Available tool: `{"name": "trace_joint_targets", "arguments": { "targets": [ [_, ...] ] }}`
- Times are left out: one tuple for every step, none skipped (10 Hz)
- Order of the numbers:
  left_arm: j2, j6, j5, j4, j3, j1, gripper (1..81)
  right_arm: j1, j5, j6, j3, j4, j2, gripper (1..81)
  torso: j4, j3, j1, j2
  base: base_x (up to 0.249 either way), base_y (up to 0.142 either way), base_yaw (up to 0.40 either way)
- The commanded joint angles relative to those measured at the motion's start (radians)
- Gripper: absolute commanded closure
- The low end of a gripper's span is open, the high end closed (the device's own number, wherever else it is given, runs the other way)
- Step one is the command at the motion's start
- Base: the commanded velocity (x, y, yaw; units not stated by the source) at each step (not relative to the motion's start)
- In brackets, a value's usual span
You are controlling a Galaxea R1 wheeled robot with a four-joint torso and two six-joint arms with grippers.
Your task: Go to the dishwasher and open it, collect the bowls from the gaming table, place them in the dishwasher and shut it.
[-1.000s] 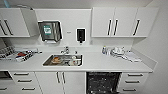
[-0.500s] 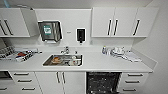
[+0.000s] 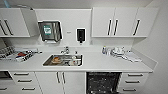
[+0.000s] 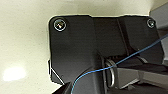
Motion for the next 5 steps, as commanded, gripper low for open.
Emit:
{"name": "trace_joint_targets", "arguments": {
  "targets": [
    [-0.014,0.007,0.031,0.008,0.003,-0.037,1.0,0.042,-0.060,-0.003,-0.002,-0.010,0.001,1.0,0.000,0.000,0.000,0.000,0.000,0.000,0.295],
    [-0.014,0.008,0.031,0.008,0.003,-0.037,1.0,0.043,-0.060,-0.003,-0.002,-0.008,0.001,1.0,0.000,0.000,0.000,0.000,0.000,0.000,0.317],
    [-0.014,0.010,0.031,0.009,0.003,-0.037,1.0,0.043,-0.060,-0.001,-0.002,-0.008,0.001,1.0,0.000,0.000,0.000,0.000,0.000,0.000,0.337],
    [-0.014,0.011,0.031,0.010,0.001,-0.035,1.0,0.042,-0.060,-0.001,-0.002,-0.008,0.001,1.0,0.000,0.000,-0.001,0.000,0.000,0.000,0.347],
    [-0.014,0.011,0.031,0.010,0.001,-0.035,1.0,0.043,-0.062,-0.003,-0.002,-0.008,0.001,1.0,0.000,0.000,0.000,0.000,0.000,0.000,0.350]
  ]
}}
